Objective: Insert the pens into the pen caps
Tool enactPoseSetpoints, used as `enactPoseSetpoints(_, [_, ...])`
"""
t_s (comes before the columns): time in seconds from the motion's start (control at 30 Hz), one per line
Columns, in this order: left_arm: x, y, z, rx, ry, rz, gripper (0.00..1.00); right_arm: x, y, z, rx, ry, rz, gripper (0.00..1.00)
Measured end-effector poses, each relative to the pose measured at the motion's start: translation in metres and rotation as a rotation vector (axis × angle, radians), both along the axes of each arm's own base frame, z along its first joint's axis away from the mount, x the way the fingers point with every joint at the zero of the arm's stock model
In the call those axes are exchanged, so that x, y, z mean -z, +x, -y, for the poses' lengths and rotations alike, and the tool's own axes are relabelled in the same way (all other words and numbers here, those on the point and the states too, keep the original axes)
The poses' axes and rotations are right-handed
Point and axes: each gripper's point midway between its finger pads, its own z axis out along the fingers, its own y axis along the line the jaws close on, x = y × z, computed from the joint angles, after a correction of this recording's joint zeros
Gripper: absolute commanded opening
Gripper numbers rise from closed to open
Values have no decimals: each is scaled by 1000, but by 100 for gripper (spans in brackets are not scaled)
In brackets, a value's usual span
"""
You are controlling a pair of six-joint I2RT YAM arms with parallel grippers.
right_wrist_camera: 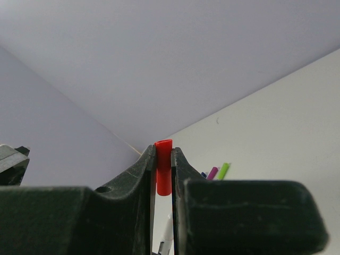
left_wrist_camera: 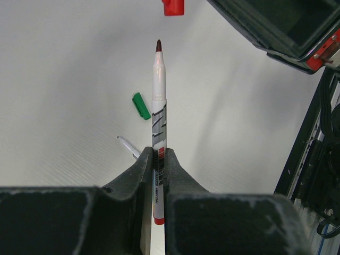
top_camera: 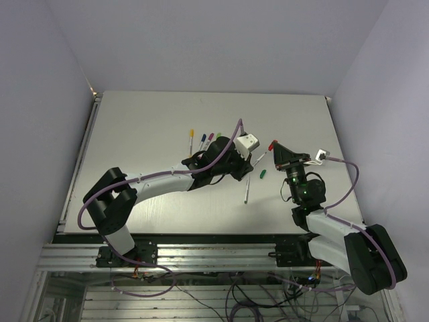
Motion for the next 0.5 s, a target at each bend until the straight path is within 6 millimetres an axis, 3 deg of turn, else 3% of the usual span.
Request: enactPoseSetpoints(0.5, [-1,0,1,0,-5,4,7,10,3,-5,-20,-17,-32,0])
